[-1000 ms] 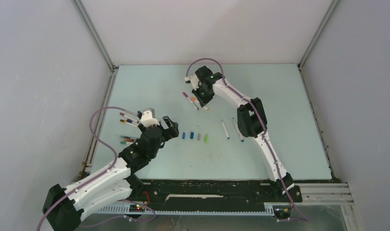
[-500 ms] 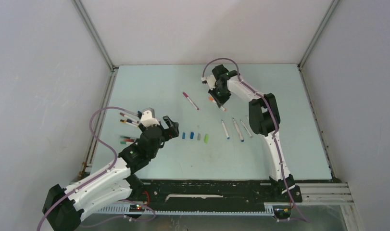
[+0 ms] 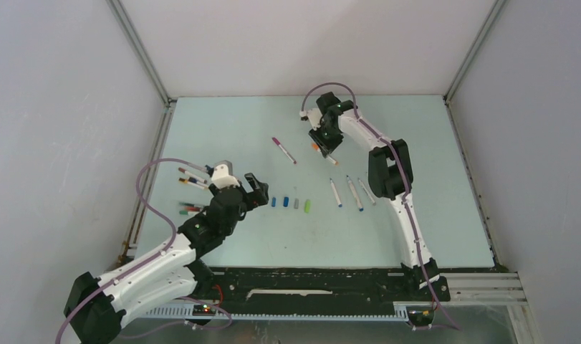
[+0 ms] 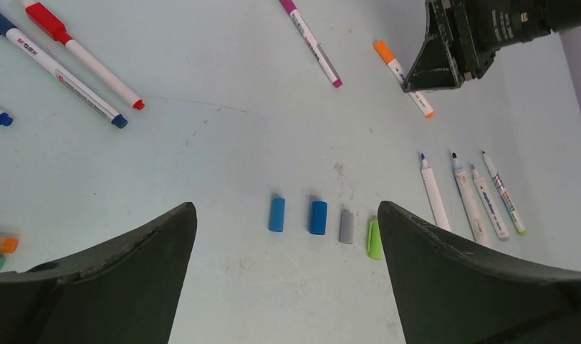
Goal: Open the pen caps
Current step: Pick up the pen from the center of the board, then open the pen cap from the pen, then place the pen cap at the center of the board, then place the pen at the center of the board.
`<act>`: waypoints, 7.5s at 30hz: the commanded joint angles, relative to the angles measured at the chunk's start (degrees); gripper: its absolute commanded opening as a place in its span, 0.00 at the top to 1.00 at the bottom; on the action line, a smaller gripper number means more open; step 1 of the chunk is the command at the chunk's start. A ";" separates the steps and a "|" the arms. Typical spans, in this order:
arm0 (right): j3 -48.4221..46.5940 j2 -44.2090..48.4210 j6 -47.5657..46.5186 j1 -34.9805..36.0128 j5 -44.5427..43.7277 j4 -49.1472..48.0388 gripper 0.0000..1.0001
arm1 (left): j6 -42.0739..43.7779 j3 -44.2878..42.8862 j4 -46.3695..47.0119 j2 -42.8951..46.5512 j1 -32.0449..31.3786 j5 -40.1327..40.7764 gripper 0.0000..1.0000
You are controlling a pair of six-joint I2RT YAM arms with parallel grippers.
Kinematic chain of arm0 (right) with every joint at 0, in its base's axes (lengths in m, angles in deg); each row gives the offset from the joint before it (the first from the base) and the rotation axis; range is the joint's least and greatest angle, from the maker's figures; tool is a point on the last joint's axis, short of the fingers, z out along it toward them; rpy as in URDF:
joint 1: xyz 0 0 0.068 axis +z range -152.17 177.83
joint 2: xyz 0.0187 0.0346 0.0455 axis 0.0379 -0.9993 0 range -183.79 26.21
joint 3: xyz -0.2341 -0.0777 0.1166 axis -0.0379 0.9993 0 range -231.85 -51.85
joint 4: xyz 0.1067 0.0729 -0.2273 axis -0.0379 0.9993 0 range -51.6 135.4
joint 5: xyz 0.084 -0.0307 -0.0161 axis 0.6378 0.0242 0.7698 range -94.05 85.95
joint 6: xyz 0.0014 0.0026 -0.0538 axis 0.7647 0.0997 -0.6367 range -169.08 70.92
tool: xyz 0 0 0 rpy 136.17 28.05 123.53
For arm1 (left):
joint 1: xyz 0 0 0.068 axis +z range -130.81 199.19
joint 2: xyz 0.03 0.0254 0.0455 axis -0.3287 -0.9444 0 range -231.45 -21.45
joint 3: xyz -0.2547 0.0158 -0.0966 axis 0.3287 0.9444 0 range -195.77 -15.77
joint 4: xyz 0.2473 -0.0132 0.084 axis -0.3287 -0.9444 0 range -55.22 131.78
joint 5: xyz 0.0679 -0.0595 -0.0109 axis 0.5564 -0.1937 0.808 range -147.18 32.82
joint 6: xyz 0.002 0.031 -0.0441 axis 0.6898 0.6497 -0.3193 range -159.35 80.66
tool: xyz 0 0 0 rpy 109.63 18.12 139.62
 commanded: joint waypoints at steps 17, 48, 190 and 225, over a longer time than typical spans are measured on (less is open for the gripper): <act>1.75 5.62 -1.51 -1.16 7.02 1.40 1.00 | -4.77 2.58 18.35 -5.31 0.76 -14.05 0.02; 51.61 46.42 16.20 -9.68 67.21 -24.28 1.00 | -28.57 -2.81 80.28 -39.64 4.47 -36.41 0.07; 50.76 32.62 -3.79 -24.08 5.03 -10.92 0.84 | 2.12 -30.53 -1.20 -46.28 -9.76 -25.16 0.98; 50.36 34.68 -3.75 -25.54 8.58 -9.71 0.65 | 4.29 -44.03 -16.59 -58.22 -12.80 -21.05 0.89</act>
